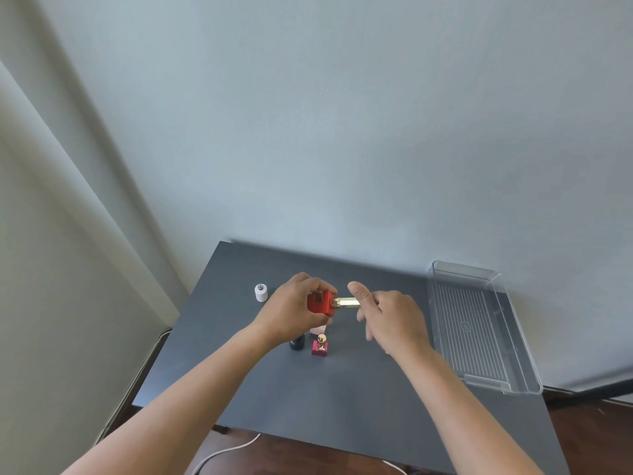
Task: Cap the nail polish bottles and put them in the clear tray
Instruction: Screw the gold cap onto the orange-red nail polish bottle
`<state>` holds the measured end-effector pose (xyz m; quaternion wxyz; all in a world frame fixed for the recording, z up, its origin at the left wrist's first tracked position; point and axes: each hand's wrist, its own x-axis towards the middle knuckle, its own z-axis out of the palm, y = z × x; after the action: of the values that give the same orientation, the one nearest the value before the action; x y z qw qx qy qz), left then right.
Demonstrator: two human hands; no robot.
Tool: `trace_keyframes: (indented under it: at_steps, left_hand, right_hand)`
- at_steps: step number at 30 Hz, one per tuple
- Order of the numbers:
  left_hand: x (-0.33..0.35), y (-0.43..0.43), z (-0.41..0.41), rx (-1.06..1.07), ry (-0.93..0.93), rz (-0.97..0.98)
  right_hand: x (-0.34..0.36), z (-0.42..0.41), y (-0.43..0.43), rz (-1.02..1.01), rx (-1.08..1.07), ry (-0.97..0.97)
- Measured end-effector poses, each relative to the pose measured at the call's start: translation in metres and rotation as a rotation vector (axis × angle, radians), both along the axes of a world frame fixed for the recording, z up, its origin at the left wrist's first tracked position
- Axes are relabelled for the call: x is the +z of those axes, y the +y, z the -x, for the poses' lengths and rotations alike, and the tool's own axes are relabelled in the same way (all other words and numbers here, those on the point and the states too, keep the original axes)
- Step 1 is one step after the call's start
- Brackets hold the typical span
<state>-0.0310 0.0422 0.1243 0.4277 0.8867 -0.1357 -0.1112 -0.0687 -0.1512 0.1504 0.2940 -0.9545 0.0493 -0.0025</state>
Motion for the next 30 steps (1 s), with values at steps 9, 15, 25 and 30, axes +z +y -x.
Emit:
trace_keyframes:
  at_steps: [9, 15, 25, 30]
  left_hand:
    - [0.002, -0.001, -0.002, 0.026, -0.003, -0.016]
    - [0.004, -0.006, 0.004, 0.013, -0.038, -0.047]
    - [0.004, -0.004, 0.005, 0.001, -0.046, -0.099]
    - [0.007, -0.005, 0.004, -0.007, -0.066, -0.133]
  right_hand:
    - [-0.019, 0.007, -0.006, -0.12, 0.114, -0.074]
    - [-0.013, 0.008, -0.007, -0.062, 0.077, -0.04]
    - [-0.01, 0.012, -0.007, 0.003, 0.087, 0.035]
    - [-0.016, 0.013, -0.006, 0.157, 0.175, -0.15]
